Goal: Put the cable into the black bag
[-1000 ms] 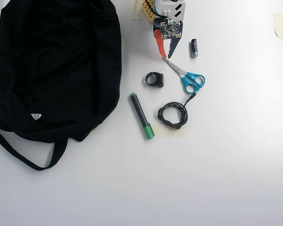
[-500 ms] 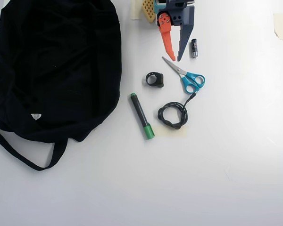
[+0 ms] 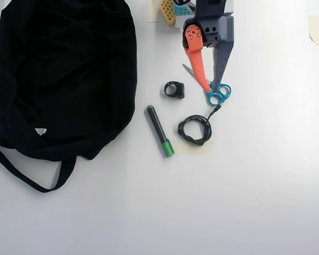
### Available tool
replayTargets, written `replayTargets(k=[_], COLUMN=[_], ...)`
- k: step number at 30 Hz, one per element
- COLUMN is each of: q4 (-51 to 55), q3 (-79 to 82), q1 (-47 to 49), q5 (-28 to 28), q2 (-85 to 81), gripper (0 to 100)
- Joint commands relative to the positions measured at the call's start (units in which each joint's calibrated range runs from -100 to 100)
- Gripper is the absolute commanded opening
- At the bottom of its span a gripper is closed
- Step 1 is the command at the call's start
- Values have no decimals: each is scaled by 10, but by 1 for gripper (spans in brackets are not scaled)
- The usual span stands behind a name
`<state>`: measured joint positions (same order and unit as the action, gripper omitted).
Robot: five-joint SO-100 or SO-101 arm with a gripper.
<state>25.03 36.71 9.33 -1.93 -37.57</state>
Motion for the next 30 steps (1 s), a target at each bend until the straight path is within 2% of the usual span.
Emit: replayTargets(k=[1,15,21,30], q4=[-58,-90,-91,-146], q3=[-68,-244,-250,-267], q1=[-7,-26,-25,-26], q5=[3,0,-1,0], q2=[53,193,194,242], gripper=[3,3,3,3])
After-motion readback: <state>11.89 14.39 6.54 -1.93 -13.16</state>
